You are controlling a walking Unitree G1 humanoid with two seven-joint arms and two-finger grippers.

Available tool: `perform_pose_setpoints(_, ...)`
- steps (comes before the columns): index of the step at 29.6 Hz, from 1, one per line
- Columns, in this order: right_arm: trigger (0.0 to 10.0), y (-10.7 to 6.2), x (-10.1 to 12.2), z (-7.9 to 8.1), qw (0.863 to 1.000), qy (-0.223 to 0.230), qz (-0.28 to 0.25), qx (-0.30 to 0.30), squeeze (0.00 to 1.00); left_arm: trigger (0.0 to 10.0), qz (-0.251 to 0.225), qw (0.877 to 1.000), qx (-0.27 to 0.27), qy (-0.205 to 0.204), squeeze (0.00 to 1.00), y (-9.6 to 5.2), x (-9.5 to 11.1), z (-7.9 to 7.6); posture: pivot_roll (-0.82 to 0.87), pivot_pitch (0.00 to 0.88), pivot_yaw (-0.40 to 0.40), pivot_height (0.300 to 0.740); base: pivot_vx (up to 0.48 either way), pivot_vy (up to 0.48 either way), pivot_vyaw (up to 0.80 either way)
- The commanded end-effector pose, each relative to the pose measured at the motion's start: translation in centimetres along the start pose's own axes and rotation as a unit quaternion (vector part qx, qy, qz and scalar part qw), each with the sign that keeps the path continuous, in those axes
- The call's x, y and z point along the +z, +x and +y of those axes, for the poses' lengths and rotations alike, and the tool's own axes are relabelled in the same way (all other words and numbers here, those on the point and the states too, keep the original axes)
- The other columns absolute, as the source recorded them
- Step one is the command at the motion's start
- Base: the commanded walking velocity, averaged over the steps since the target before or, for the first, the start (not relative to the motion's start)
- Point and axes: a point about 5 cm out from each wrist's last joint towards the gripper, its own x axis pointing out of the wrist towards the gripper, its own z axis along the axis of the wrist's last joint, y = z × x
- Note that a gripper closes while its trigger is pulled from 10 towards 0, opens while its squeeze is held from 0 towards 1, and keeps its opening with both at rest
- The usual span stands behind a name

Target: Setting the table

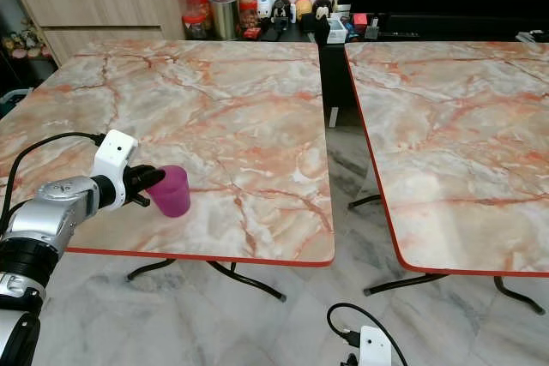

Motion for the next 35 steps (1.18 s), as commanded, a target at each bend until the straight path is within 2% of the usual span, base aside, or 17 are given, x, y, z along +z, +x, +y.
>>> perform_pose_setpoints(1,10.0,0.1,0.2,0.1,1.000,-0.005,0.000,0.001,0.00,0.0,0.002,1.000,0.000,0.018,0.00,0.1,0.7,0.1,0.04,0.000,0.029,0.736,0.000,0.000,0.00)
perform_pose_setpoints(10,10.0,0.1,0.3,0.0,1.000,-0.006,-0.001,0.000,0.00,0.0,-0.004,1.000,0.003,0.012,0.00,0.2,0.7,0.1,0.04,0.000,0.025,0.736,0.000,0.000,0.00)
perform_pose_setpoints(13,10.0,0.1,0.3,0.0,1.000,-0.006,-0.002,-0.001,0.00,0.0,-0.018,1.000,0.021,0.002,0.00,0.2,0.9,0.3,0.04,0.000,0.023,0.736,0.000,0.000,0.00)
perform_pose_setpoints(16,10.0,0.1,0.4,-0.1,1.000,-0.006,-0.002,-0.001,0.00,0.0,-0.046,0.998,0.041,-0.016,0.00,0.1,1.6,0.7,0.04,0.000,0.024,0.736,0.000,0.000,0.00)
perform_pose_setpoints(18,10.0,0.1,0.5,-0.1,1.000,-0.007,-0.003,-0.001,0.00,0.0,-0.129,0.987,0.082,-0.051,0.00,-0.2,3.5,1.6,0.03,0.000,0.021,0.736,0.000,0.000,0.00)
perform_pose_setpoints(22,10.0,0.1,0.5,-0.1,1.000,-0.007,-0.003,0.000,0.00,0.0,-0.146,0.984,0.088,-0.057,0.00,-0.3,3.8,1.7,0.03,0.000,0.021,0.736,0.000,0.000,0.00)
perform_pose_setpoints(23,10.0,0.1,0.6,-0.1,1.000,-0.008,-0.004,0.000,0.00,10.0,-0.200,0.972,0.097,-0.078,0.00,-0.5,5.0,1.5,0.04,0.000,0.014,0.736,0.000,0.000,0.00)
perform_pose_setpoints(26,10.0,0.2,0.8,-0.2,1.000,-0.009,-0.006,0.000,0.00,10.0,-0.292,0.942,0.116,-0.121,0.00,-0.8,6.6,1.1,0.03,0.000,0.014,0.736,0.000,0.000,0.00)
perform_pose_setpoints(28,10.0,0.2,1.1,-0.1,1.000,-0.008,-0.009,0.000,0.00,10.0,-0.314,0.930,0.128,-0.141,0.00,-0.5,6.7,0.5,0.03,0.000,0.013,0.736,0.000,0.000,0.00)
perform_pose_setpoints(29,10.0,0.2,1.1,-0.1,1.000,-0.008,-0.009,0.000,0.00,10.0,-0.314,0.930,0.128,-0.141,0.00,-0.5,6.7,0.5,0.03,0.000,0.013,0.736,0.000,0.000,0.00)
perform_pose_setpoints(32,10.0,0.3,1.7,0.0,1.000,0.000,-0.021,0.002,0.00,10.0,-0.331,0.919,0.146,-0.154,0.00,-0.1,6.4,-0.2,0.02,0.000,0.012,0.736,0.000,0.000,0.00)
perform_pose_setpoints(35,10.0,0.4,1.9,0.0,1.000,0.001,-0.024,0.003,0.00,10.0,-0.341,0.915,0.157,-0.144,0.00,-0.1,6.5,-0.7,0.02,0.000,0.005,0.736,0.000,0.000,0.00)
